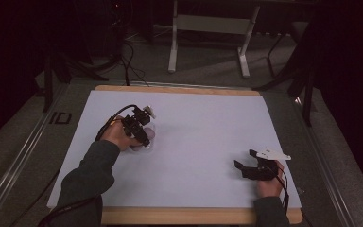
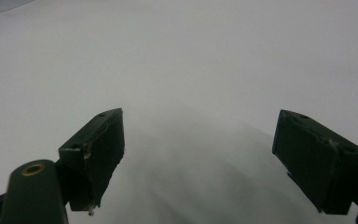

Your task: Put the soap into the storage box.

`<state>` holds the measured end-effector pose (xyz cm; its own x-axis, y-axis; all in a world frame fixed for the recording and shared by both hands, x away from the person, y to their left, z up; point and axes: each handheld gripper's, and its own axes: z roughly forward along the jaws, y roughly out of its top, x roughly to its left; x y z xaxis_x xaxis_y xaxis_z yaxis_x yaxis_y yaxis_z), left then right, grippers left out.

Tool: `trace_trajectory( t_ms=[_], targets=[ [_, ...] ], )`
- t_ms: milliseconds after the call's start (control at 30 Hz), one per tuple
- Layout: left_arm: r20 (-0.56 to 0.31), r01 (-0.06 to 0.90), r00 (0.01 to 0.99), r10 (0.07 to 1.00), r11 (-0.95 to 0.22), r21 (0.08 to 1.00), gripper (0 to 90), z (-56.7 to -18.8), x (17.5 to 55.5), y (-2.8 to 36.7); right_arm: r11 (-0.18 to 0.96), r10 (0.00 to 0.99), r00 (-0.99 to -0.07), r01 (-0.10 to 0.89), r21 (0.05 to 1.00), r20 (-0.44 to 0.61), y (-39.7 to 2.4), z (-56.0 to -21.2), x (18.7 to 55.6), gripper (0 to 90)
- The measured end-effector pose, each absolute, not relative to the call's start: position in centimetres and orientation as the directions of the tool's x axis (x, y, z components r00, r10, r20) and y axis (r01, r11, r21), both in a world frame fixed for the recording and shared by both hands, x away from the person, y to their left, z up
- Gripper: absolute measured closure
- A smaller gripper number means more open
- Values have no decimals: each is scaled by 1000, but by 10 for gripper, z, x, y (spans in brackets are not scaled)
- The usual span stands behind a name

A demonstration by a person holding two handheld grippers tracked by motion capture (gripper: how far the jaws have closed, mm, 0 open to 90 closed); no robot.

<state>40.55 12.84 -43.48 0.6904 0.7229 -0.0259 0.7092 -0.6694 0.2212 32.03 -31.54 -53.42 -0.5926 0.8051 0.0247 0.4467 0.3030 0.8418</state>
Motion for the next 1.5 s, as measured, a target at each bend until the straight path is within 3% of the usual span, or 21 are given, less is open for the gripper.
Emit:
trace_trajectory(
  t_ms=[1500],
  targets=[
    [-34, 843, 495, 868, -470, 262, 502, -439, 427, 168, 308, 805, -594, 444, 841, 19, -315, -534, 320, 164]
  ],
)
